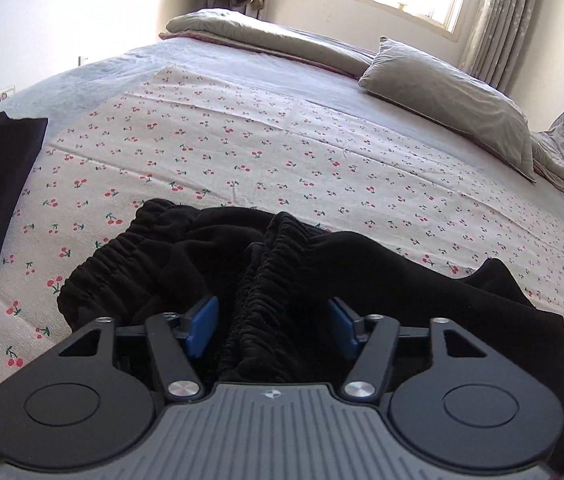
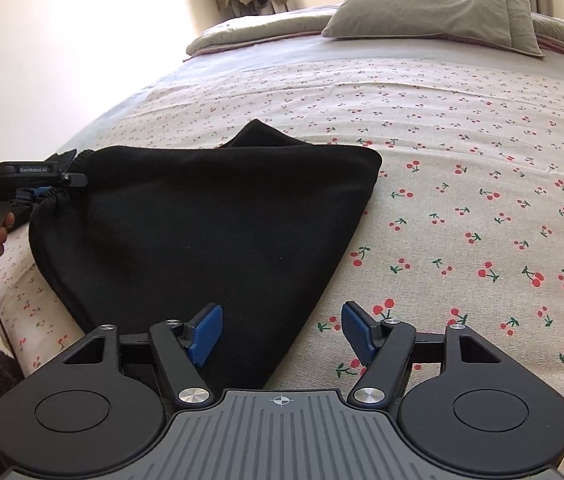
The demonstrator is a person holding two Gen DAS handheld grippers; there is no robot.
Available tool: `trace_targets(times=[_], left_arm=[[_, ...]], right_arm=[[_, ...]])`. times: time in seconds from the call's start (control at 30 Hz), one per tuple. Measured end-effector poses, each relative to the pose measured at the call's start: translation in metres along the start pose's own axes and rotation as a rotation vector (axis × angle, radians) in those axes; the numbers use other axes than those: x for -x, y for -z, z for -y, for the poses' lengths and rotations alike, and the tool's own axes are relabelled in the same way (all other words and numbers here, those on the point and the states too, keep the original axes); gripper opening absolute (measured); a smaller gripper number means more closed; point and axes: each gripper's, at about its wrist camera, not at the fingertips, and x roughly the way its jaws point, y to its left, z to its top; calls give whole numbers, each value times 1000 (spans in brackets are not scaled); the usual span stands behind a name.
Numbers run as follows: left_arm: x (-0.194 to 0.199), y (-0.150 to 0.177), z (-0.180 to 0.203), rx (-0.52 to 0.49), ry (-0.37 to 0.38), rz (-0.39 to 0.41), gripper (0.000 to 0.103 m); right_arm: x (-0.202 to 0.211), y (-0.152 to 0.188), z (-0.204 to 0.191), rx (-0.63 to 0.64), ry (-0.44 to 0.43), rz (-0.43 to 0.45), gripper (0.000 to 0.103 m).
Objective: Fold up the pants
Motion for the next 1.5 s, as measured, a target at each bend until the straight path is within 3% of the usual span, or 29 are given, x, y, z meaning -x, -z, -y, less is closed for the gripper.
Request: trace_targets(times=[0.13,0.3,0.47,0.8,0.97,1.1,1.27,1.5], left_arm=[[26,4,26,-87,11,80,88],[41,21,63,-140,133,72,99],[27,51,105,-206,259,8,99],[11,105,129,-382,360,-57,101],[18,119,136,-521,370,-30,103],[29,124,135,-562,438,9,103],[38,135,147,-635,539,49,103],[47,157,178,-762,626,95,103]], right_arm=[[-1,-1,1,-13,-14,-5,70],[-3,-1,4,-46,-40,-22,70],[-2,1,13,-103,-52,-37,70],[4,14,33,-244,-166,-84,70],[4,22,36,-324,-256,-119,70],[5,24,41,-383,-303,-136,70],[4,23,41,-420,-371,-164,51],[16,12,32,-389,-400,-120,50]])
